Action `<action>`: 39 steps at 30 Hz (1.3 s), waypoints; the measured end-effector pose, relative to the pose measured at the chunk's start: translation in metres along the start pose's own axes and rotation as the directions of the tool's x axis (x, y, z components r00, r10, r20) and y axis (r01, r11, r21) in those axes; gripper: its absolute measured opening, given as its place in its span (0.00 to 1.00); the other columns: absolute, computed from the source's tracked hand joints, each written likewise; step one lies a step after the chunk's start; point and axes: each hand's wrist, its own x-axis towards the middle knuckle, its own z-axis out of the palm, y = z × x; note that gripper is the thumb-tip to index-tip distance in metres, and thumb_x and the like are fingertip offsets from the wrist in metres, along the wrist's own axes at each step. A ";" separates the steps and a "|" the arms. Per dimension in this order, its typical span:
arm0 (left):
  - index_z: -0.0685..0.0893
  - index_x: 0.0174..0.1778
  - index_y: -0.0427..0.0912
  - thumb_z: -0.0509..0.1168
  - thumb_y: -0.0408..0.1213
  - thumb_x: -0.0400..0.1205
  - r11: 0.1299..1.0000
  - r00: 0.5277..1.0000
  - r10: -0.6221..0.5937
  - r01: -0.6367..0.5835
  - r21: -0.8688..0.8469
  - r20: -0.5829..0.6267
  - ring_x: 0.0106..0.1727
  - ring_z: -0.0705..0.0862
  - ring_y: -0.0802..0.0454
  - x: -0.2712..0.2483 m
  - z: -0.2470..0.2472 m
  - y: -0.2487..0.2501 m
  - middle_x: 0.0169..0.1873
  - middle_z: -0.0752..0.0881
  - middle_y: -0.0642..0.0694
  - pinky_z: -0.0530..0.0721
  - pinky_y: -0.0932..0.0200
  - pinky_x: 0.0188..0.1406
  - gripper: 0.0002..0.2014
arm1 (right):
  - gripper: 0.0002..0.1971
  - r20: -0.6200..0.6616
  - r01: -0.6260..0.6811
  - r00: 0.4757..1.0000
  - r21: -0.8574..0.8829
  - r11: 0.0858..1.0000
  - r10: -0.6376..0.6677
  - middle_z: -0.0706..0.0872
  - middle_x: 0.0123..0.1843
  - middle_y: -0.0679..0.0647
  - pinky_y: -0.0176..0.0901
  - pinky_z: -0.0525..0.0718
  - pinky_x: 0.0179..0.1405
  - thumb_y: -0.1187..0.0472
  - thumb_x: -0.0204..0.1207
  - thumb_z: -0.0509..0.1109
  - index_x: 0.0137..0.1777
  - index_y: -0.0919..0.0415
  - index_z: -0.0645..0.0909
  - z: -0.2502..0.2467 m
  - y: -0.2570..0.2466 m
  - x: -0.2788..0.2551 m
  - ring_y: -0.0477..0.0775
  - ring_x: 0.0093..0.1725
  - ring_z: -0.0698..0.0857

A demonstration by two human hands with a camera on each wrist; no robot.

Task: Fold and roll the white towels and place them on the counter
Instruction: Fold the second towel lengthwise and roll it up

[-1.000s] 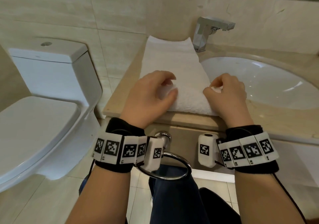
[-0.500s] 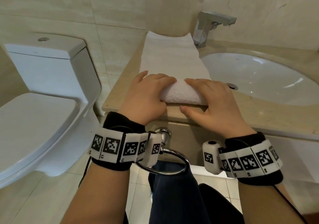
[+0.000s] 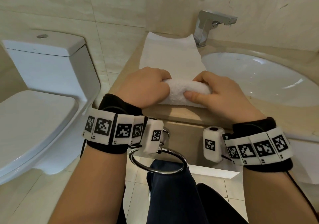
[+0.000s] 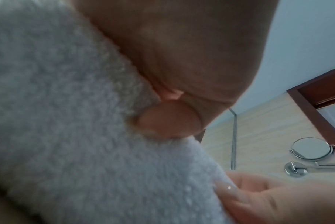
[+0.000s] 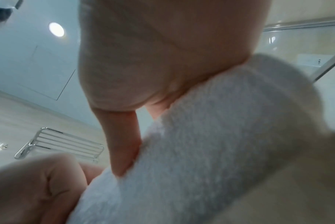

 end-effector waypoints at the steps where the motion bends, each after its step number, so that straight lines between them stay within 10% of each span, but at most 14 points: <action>1: 0.84 0.54 0.50 0.58 0.34 0.74 1.000 1.000 -0.017 0.017 -0.008 0.008 0.49 0.78 0.47 0.001 -0.001 0.001 0.46 0.84 0.48 0.69 0.64 0.32 0.15 | 0.19 0.012 -0.017 1.000 0.027 0.999 0.017 0.85 0.44 0.47 0.52 0.78 0.48 0.36 0.68 0.71 0.49 0.49 0.79 -0.001 -0.001 0.002 0.53 0.46 0.81; 15: 0.86 0.51 0.35 0.55 0.36 0.56 0.974 0.978 -0.188 0.198 -0.112 0.090 0.60 0.82 0.39 0.014 -0.013 0.010 0.56 0.86 0.39 0.79 0.42 0.62 0.28 | 0.17 0.295 -0.197 0.948 0.251 0.948 0.118 0.89 0.43 0.48 0.49 0.77 0.50 0.42 0.69 0.73 0.42 0.57 0.87 -0.015 -0.005 0.020 0.52 0.46 0.85; 22: 0.78 0.29 0.43 0.54 0.37 0.58 0.971 0.984 -0.162 0.173 -0.168 0.074 0.46 0.79 0.42 0.017 -0.014 0.009 0.35 0.80 0.45 0.81 0.46 0.47 0.09 | 0.27 0.101 -0.183 0.980 0.127 0.975 0.171 0.81 0.37 0.48 0.46 0.72 0.39 0.27 0.66 0.64 0.35 0.53 0.77 -0.010 0.009 0.011 0.50 0.38 0.80; 28: 0.77 0.43 0.48 0.56 0.32 0.72 0.993 0.964 0.003 -0.033 -0.112 -0.266 0.47 0.78 0.49 0.018 0.005 -0.012 0.42 0.77 0.52 0.76 0.54 0.45 0.09 | 0.25 0.039 -0.197 0.980 0.085 0.977 0.194 0.78 0.38 0.46 0.43 0.70 0.35 0.28 0.67 0.64 0.38 0.52 0.74 -0.007 0.009 0.016 0.48 0.39 0.77; 33: 0.80 0.46 0.47 0.58 0.30 0.72 0.983 0.911 0.137 -0.173 -0.058 -0.389 0.47 0.78 0.48 0.016 0.013 -0.019 0.43 0.74 0.53 0.79 0.51 0.48 0.12 | 0.27 -0.309 -0.059 0.951 -0.150 0.987 0.010 0.74 0.46 0.46 0.46 0.63 0.50 0.28 0.66 0.66 0.44 0.53 0.74 -0.002 0.007 0.018 0.49 0.50 0.69; 39: 0.85 0.50 0.39 0.56 0.36 0.81 0.983 0.898 0.185 -0.175 0.062 -0.399 0.50 0.80 0.44 0.006 0.022 -0.022 0.46 0.85 0.45 0.75 0.51 0.53 0.13 | 0.17 -0.370 0.030 0.919 -0.284 0.958 -0.138 0.71 0.38 0.46 0.42 0.54 0.46 0.40 0.77 0.64 0.38 0.54 0.73 0.007 -0.001 0.012 0.52 0.45 0.71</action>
